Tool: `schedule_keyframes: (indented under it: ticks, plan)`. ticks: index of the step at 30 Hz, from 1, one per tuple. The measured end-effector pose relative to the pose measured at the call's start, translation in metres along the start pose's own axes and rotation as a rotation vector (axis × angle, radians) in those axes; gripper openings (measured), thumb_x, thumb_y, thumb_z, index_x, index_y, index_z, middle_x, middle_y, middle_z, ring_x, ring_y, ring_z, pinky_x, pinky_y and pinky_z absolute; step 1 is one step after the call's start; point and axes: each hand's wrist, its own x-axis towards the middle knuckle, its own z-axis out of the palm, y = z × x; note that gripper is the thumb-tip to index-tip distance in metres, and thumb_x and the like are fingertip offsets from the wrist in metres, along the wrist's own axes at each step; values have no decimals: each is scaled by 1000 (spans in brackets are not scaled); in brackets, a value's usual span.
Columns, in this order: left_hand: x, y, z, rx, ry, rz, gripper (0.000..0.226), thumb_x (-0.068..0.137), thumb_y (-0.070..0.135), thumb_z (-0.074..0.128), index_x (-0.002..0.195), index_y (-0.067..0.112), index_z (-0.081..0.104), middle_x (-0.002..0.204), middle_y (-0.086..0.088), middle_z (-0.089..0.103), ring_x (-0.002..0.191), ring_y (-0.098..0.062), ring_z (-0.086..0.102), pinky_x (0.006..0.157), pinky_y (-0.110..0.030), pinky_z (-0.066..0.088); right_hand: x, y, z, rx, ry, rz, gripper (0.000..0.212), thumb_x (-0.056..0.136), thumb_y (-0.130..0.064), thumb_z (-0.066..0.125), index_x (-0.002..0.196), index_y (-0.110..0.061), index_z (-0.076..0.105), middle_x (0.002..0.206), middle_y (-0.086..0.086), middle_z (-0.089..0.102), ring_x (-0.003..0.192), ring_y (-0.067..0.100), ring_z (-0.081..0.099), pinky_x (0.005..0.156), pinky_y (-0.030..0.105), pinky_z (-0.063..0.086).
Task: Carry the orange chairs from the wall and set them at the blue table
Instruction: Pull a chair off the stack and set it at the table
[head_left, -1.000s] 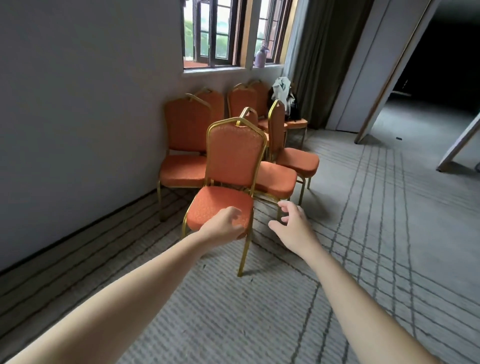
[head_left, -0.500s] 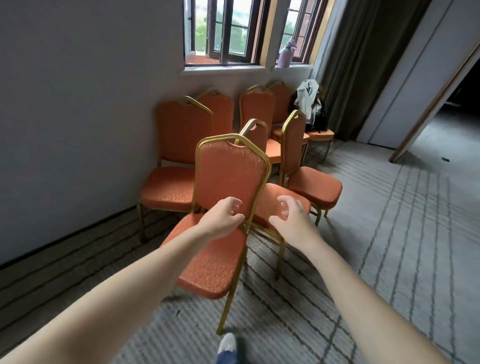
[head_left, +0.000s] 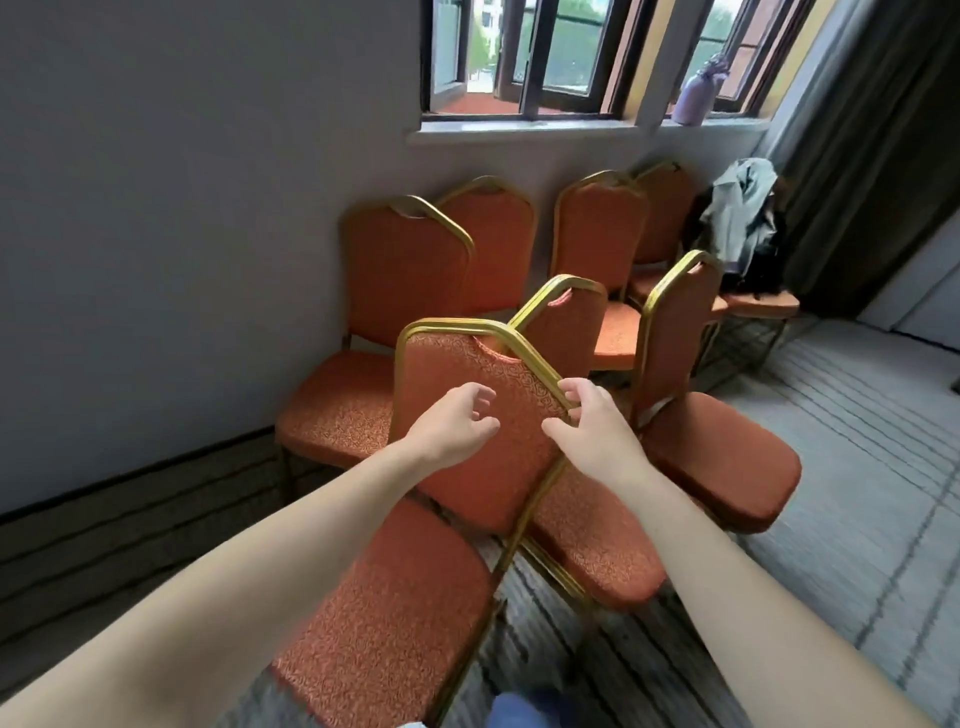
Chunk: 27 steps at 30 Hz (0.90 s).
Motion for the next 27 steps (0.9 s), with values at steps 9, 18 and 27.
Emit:
schedule_keyframes:
  ticks: [9, 18, 27]
  plan:
    - [152, -9, 30, -72, 151, -279, 44, 90, 28, 54, 133, 21, 49, 130, 1, 57, 114, -14, 55, 97, -34, 47, 207, 52, 5, -101, -259, -155, 56, 92, -32, 58, 144, -23, 39, 143, 1, 44, 128, 20, 46, 96, 35, 45]
    - [210, -10, 61, -155, 209, -568, 54, 92, 30, 53, 144, 22, 39, 147, 0, 42, 130, -16, 45, 96, -25, 37, 305, 62, 34, -96, -649, -266, 55, 94, -33, 52, 146, -20, 39, 136, 0, 55, 120, 20, 55, 97, 40, 48]
    - [198, -2, 81, -219, 241, -656, 79, 79, 51, 66, 146, 22, 36, 150, -1, 31, 132, -19, 42, 104, -36, 41, 302, 55, 38, -18, -648, -324, 21, 88, -21, 42, 88, -16, 62, 79, -1, 64, 72, 18, 61, 60, 31, 44]
